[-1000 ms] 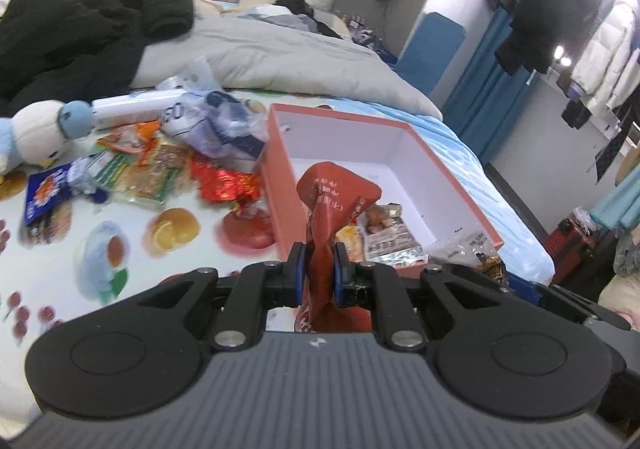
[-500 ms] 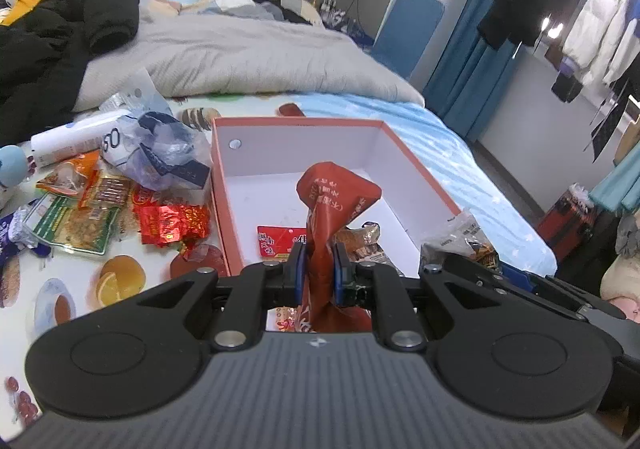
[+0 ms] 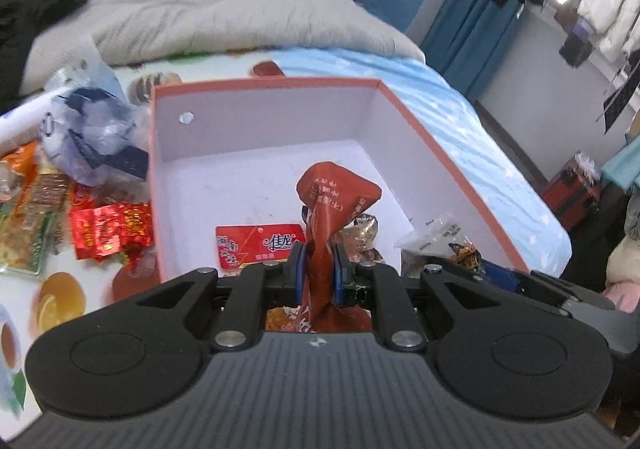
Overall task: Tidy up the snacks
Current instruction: 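Open both grippers to drop the snacks into the pink box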
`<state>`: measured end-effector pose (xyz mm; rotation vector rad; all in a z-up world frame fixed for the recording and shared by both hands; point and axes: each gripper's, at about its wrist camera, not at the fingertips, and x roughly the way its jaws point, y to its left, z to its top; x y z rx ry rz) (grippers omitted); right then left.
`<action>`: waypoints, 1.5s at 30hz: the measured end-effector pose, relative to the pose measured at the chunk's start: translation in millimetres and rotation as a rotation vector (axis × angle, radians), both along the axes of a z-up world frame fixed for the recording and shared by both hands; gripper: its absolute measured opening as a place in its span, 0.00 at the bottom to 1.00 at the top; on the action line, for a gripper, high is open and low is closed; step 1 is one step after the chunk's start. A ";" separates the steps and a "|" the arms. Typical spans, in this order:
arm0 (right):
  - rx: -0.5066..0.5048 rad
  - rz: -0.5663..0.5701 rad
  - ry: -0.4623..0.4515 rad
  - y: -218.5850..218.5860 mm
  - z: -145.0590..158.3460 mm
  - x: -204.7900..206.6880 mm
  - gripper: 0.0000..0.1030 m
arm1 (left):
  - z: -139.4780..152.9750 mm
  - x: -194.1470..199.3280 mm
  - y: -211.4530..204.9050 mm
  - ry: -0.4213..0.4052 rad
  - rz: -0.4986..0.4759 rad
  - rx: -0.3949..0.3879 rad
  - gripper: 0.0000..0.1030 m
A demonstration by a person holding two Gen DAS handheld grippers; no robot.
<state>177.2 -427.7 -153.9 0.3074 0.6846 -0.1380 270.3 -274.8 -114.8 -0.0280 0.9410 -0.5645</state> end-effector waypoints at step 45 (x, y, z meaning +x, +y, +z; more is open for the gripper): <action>0.005 0.045 -0.158 49.1 73.6 -88.8 0.48 | 106.6 -142.3 91.0 -0.195 0.025 -0.030 0.22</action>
